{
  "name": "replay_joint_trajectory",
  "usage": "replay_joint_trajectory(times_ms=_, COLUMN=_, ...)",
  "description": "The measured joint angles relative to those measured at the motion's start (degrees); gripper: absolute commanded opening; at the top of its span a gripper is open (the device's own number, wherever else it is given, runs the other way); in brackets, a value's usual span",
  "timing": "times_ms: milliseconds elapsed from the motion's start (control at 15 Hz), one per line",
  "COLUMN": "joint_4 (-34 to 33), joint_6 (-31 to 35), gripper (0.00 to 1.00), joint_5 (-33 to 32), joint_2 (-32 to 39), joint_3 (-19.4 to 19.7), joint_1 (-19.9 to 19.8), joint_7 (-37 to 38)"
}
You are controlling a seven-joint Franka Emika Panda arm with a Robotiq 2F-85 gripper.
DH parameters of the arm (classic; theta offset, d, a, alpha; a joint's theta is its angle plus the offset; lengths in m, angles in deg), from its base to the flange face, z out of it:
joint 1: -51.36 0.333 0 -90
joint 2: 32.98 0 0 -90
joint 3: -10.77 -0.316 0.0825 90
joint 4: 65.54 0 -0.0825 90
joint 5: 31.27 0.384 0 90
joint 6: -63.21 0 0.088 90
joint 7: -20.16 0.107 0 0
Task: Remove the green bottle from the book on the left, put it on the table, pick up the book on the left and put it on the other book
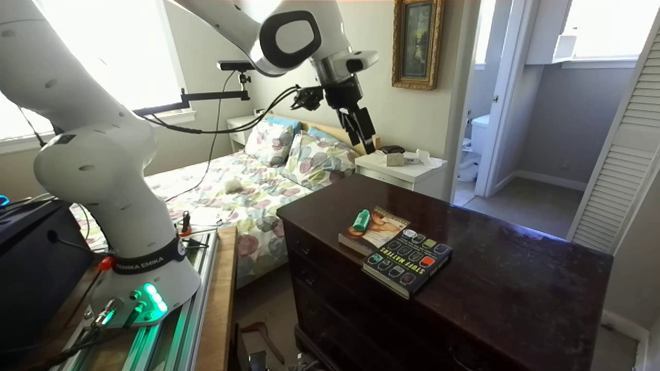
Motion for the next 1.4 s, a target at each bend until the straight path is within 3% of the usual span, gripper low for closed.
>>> replay_joint_trajectory(times_ms=267, joint_4=1.91, joint_6=9.67, gripper=1.0, joint_5=0.46, joint_2=5.07, joint_3=0.19, joint_1=2.07, joint_7=-3.36)
replay_joint_trajectory(times_ms=600, joint_4=2.46, joint_6=15.23, gripper=1.0, joint_5=1.9, joint_2=11.07, joint_3=0.75, joint_1=4.12, joint_7=-8.71)
replay_joint_trajectory(times_ms=1400, joint_4=2.32, joint_6=15.8, gripper=1.0, joint_5=1.66, joint_2=12.03, joint_3=0.88, joint_1=3.98, joint_7=-8.95)
